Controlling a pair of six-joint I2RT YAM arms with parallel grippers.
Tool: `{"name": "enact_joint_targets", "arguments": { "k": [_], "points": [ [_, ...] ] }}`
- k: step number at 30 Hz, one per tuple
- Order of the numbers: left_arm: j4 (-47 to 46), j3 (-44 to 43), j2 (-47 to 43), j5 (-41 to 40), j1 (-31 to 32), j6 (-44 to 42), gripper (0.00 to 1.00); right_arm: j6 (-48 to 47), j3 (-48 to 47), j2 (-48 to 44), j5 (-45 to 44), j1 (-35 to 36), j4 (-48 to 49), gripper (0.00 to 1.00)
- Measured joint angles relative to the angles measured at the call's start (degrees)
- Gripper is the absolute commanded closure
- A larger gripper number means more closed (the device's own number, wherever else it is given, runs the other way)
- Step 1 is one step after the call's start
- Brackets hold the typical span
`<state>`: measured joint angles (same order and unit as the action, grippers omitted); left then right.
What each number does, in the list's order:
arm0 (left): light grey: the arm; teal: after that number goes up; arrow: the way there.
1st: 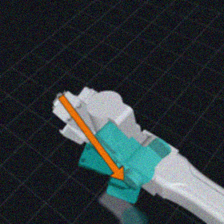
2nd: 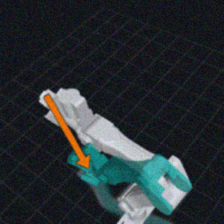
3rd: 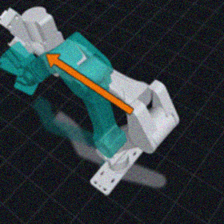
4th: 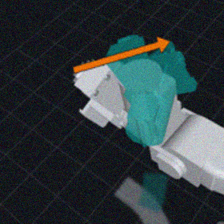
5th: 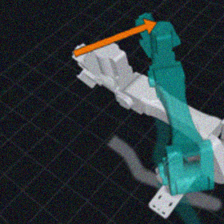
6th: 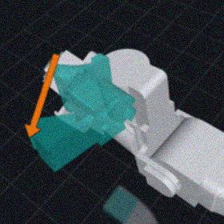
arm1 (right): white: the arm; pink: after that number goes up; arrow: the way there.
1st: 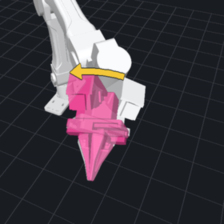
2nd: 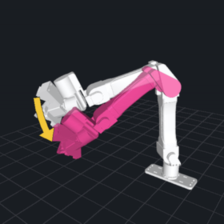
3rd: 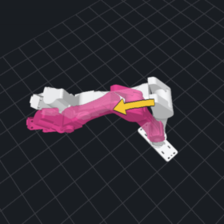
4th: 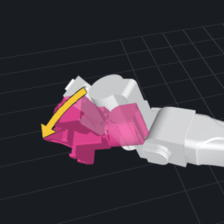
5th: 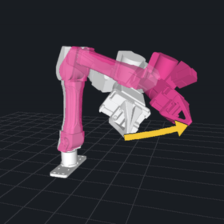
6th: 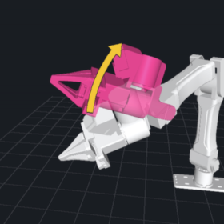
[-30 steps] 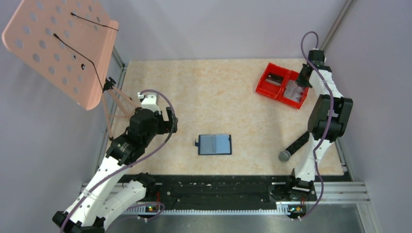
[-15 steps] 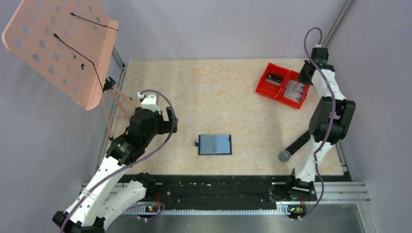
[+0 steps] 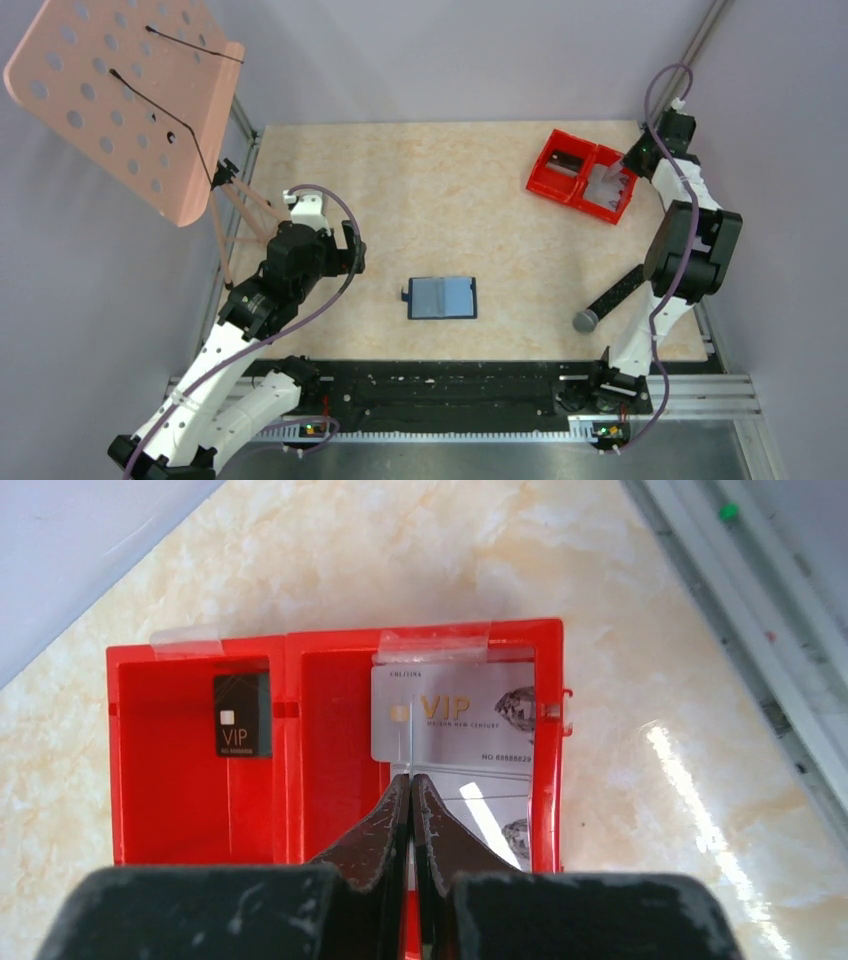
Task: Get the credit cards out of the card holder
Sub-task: Place the credit card in the storage box.
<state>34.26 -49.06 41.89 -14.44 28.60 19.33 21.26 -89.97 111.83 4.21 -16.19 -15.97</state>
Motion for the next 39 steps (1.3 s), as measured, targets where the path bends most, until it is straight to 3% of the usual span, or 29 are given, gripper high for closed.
{"name": "enact_joint_targets", "arguments": {
  "k": [15,28,39],
  "points": [
    [0.0,0.0,0.0,0.0,0.0,0.0,0.04,8.9,15.9,0.0,3.3,-0.9,22.8,1.0],
    [0.0,0.0,0.5,0.0,0.0,0.0,0.04,9.9,16.2,0.0,3.1,-2.3,25.7,1.0],
    [0.0,0.0,1.1,0.0,0.0,0.0,0.04,10.1,14.9,1.3,4.1,-2.7,25.1,0.93]
  ]
}}
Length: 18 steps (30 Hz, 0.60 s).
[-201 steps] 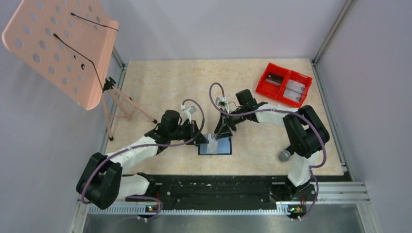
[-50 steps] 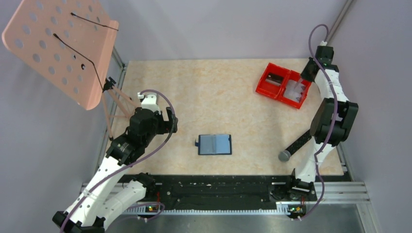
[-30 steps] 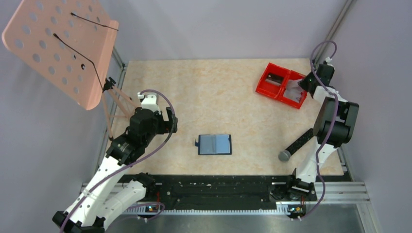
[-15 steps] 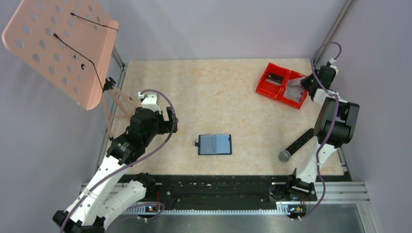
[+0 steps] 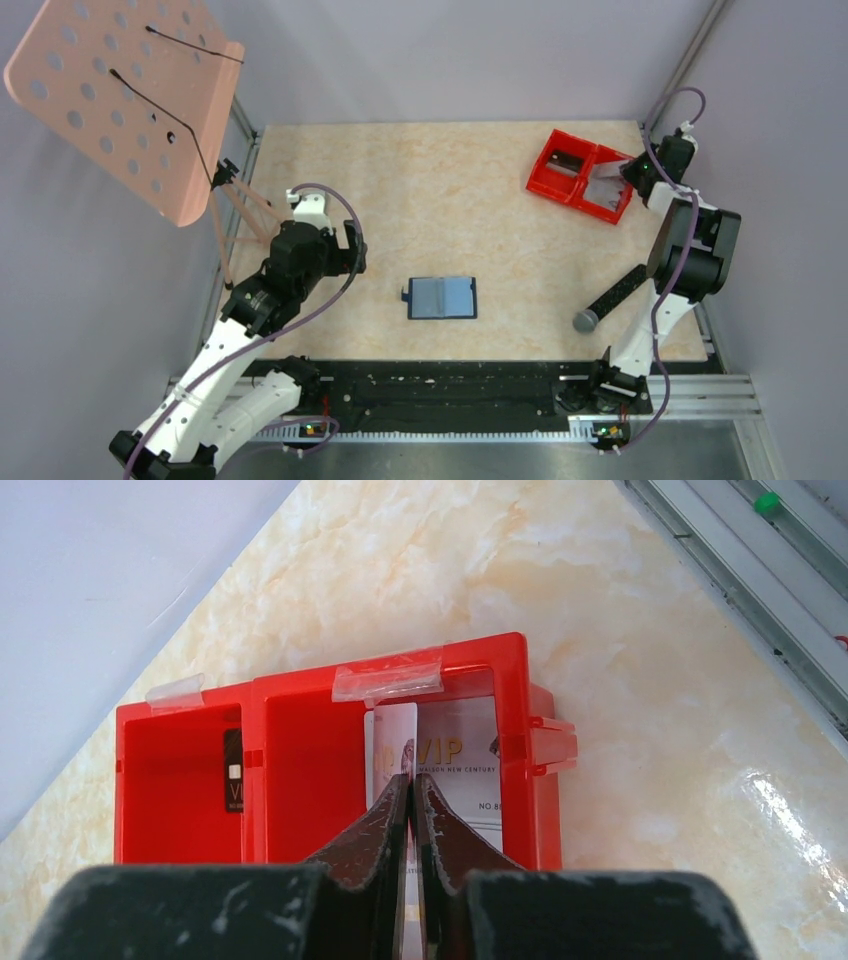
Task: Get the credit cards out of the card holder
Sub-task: Place the credit card in the storage box.
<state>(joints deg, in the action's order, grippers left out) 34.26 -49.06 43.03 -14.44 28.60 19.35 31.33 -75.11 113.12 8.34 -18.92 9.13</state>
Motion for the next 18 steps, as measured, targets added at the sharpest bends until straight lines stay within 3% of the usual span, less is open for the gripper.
{"name": "enact_joint_targets", "arguments": {
  "k": [8,18],
  "points": [
    [0.0,0.0,0.2,0.0,0.0,0.0,0.04,0.5,-1.8,1.0,-0.3,0.0,-1.3,0.84],
    [0.0,0.0,0.6,0.0,0.0,0.0,0.04,0.8,-4.9,1.0,-1.3,0.0,-4.3,0.82]
  ]
}}
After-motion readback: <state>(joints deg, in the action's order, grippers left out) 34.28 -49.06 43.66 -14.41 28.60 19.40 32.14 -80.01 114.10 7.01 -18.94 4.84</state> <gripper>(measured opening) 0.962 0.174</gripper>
